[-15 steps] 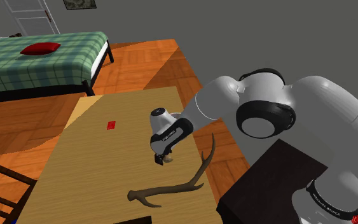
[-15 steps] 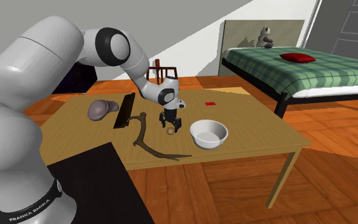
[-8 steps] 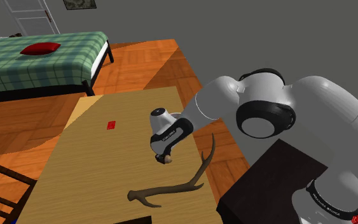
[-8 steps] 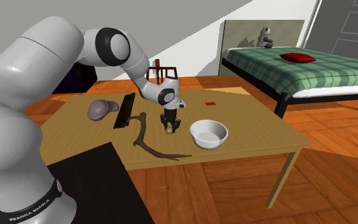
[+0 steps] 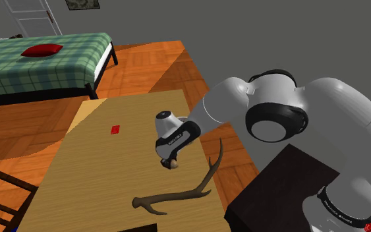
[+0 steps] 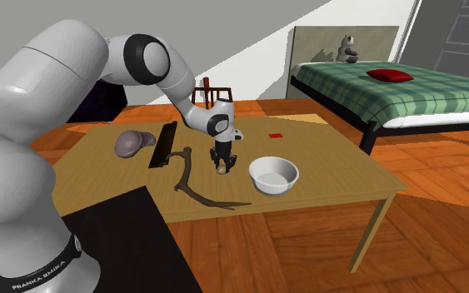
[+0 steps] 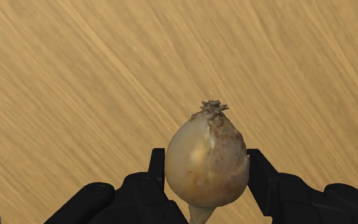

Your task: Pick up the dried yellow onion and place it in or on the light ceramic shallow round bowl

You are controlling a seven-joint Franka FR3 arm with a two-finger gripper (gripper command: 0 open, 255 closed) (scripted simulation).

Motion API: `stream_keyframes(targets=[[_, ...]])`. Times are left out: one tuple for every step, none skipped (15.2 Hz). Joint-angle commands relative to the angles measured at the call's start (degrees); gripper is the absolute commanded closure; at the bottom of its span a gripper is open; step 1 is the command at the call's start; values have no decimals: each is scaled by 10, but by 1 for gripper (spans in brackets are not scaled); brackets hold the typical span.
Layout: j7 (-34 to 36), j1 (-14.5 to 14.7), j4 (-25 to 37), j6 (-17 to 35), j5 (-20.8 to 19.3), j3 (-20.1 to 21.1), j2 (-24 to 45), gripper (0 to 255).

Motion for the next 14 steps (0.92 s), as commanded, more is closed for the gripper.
stream_keyframes(targets=[[1, 2, -9, -5, -1, -2, -13, 255], [1, 2, -13, -8, -2, -3, -20, 255], [1, 3, -16, -11, -2, -3, -27, 255], [2, 4, -20, -14, -3, -4, -34, 255], [2, 4, -23, -17, -4, -5, -41, 255], [3, 5, -26, -21, -4, -6, -47, 255], [3, 6, -30, -24, -5, -7, -54, 255], [3, 7, -33, -28, -6, -8, -60, 255], [4, 7, -35, -32, -7, -9, -67, 255], [5, 8, -38, -35, -8, -10, -73, 255], [5, 9, -41, -39, -8, -11, -79, 255], [6, 10, -43, -43, -9, -12, -86, 255], [6, 10, -45, -47, -10, -13, -92, 255], [7, 11, -47, -51, -11, -14, -98, 255]])
